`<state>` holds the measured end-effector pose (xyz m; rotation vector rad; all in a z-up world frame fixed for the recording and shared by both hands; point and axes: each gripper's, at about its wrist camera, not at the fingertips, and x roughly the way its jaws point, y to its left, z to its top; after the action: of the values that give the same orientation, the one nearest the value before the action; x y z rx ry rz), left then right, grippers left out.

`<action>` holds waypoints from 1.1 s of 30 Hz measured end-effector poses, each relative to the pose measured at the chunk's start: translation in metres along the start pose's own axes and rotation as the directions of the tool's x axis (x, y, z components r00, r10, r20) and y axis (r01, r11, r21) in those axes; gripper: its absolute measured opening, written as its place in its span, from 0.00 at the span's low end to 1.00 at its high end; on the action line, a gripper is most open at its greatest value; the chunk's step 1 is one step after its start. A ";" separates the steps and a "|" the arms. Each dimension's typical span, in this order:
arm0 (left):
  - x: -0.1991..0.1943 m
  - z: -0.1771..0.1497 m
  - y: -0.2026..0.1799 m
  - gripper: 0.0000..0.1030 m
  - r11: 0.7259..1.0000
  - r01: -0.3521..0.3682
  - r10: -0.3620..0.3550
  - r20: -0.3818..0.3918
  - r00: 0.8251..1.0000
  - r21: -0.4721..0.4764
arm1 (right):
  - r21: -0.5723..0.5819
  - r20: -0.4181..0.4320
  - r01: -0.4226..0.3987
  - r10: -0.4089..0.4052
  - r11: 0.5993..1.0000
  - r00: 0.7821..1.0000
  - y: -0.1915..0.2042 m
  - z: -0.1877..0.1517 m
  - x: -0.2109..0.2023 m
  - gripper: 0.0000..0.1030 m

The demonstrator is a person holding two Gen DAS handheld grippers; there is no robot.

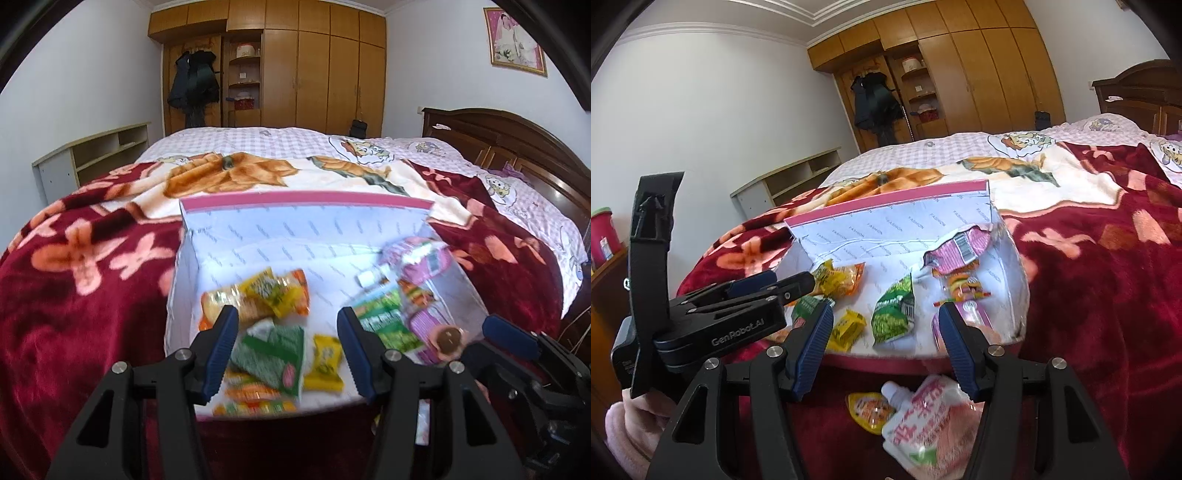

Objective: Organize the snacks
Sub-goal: 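Move both open tools back to the orange jelly cup and pink pouch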

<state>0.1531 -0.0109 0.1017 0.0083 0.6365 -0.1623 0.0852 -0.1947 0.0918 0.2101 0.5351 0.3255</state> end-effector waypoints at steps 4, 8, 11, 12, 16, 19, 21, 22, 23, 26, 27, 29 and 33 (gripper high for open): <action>-0.012 -0.013 -0.004 0.57 1.000 0.018 -0.018 -0.010 1.000 -0.013 | 0.005 0.003 0.004 -0.004 1.000 1.000 0.000 -0.007 -0.010 0.59; -0.022 -0.023 -0.008 0.57 1.000 0.022 -0.022 -0.014 1.000 -0.018 | 0.008 0.002 0.006 -0.006 1.000 1.000 -0.001 -0.014 -0.020 0.59; -0.030 -0.030 -0.011 0.57 0.999 0.033 -0.033 -0.017 0.999 -0.023 | 0.006 0.003 0.010 -0.010 1.000 1.000 -0.001 -0.017 -0.024 0.59; -0.031 -0.032 -0.012 0.57 0.999 0.035 -0.036 -0.020 0.999 -0.025 | 0.008 0.003 0.012 -0.012 1.000 1.000 -0.001 -0.019 -0.026 0.59; -0.031 -0.044 -0.020 0.57 0.999 0.034 -0.035 -0.055 0.998 -0.024 | 0.017 -0.002 0.018 -0.018 1.000 1.000 -0.006 -0.027 -0.033 0.59; -0.028 -0.053 -0.023 0.57 0.998 0.045 -0.048 -0.080 0.996 -0.032 | 0.025 -0.010 0.025 -0.025 0.999 1.000 -0.010 -0.032 -0.035 0.59; -0.026 -0.057 -0.026 0.57 0.997 0.059 -0.063 -0.096 0.993 -0.044 | 0.028 -0.014 0.034 -0.034 0.999 0.999 -0.013 -0.036 -0.037 0.59; -0.024 -0.059 -0.027 0.57 0.997 0.066 -0.071 -0.103 0.992 -0.049 | 0.031 -0.016 0.039 -0.038 0.999 0.999 -0.014 -0.037 -0.038 0.59; -0.023 -0.061 -0.028 0.57 0.996 0.071 -0.077 -0.109 0.991 -0.053 | 0.035 -0.019 0.042 -0.041 0.999 0.999 -0.016 -0.039 -0.038 0.59; -0.019 -0.065 -0.034 0.57 0.996 0.081 -0.086 -0.124 0.988 -0.048 | 0.045 -0.028 0.055 -0.054 0.997 0.998 -0.022 -0.044 -0.039 0.60; -0.016 -0.066 -0.036 0.57 0.996 0.078 -0.083 -0.132 0.988 -0.041 | 0.047 -0.032 0.060 -0.058 0.997 0.998 -0.024 -0.046 -0.039 0.59; -0.014 -0.068 -0.038 0.57 0.996 0.075 -0.080 -0.137 0.987 -0.037 | 0.058 -0.041 0.065 -0.063 0.996 0.997 -0.029 -0.049 -0.039 0.60; -0.008 -0.070 -0.041 0.57 0.996 0.077 -0.082 -0.152 0.985 -0.033 | 0.076 -0.052 0.075 -0.072 0.994 0.996 -0.038 -0.055 -0.039 0.60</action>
<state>0.0988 -0.0467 0.0519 -0.0308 0.7927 -0.2319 0.0339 -0.2375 0.0525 0.2580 0.6037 0.2388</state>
